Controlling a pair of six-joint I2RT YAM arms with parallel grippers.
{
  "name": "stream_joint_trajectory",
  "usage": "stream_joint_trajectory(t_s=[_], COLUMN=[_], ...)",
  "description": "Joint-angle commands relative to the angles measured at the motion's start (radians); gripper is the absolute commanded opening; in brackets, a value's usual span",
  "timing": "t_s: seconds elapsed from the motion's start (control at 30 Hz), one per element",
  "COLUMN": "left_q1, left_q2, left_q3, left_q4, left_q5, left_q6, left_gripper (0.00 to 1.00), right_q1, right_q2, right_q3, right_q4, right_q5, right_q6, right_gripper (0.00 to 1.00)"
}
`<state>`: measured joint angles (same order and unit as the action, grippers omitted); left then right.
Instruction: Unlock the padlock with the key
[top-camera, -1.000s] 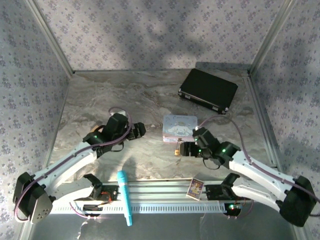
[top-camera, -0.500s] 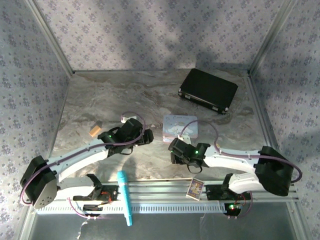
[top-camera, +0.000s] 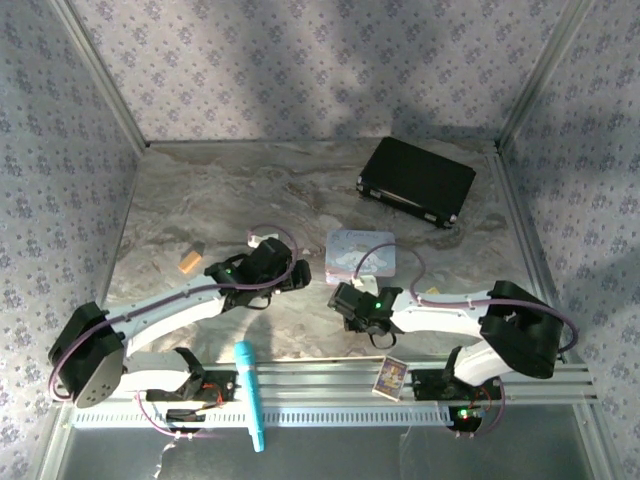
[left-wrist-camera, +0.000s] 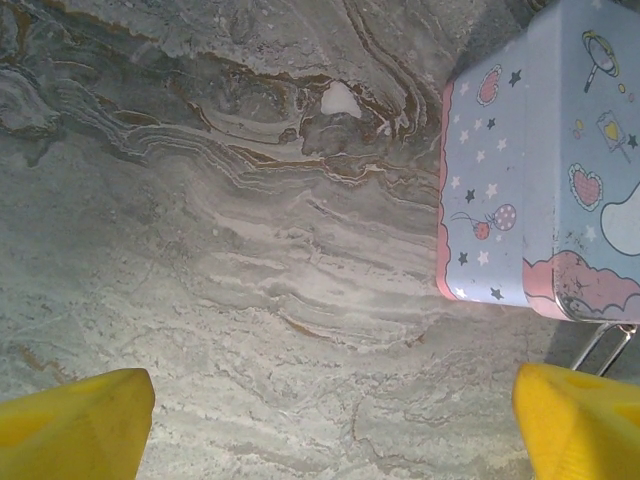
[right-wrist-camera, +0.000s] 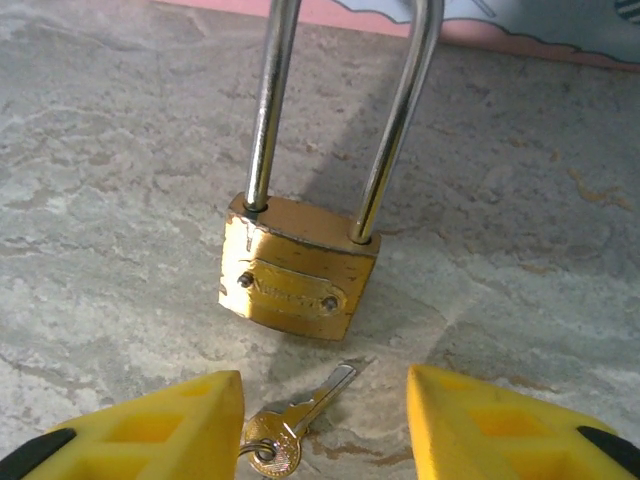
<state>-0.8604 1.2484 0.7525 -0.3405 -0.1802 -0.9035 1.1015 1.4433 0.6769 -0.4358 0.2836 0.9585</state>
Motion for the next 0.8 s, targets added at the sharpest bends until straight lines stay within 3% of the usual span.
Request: stream_joint_trajectory(t_s=[0.0, 0.17, 0.47, 0.77], left_q1=[-0.010, -0.010, -0.012, -0.014], left_q2=[0.012, 0.014, 0.015, 0.012], left_q3=[0.034, 0.028, 0.021, 0.016], left_q4=[0.017, 0.023, 0.037, 0.037], left_q5=[-0.007, -0.002, 0.002, 0.004], left_q6=[-0.006, -0.011, -0.014, -0.015], left_gripper=[0.92, 0.92, 0.92, 0.92], right_q1=[0.020, 0.023, 0.023, 0.027], right_q2=[0.027, -0.006, -0.089, -0.049], right_q3=[0.019, -0.003, -0.015, -0.027], right_q4=[-0.078, -0.115, -0.105, -0.056], right_q5=[0.019, 0.009, -0.025, -0.061], right_q6=[0.033, 0.046, 0.031, 0.081], right_gripper=[0.45, 0.40, 0.42, 0.40])
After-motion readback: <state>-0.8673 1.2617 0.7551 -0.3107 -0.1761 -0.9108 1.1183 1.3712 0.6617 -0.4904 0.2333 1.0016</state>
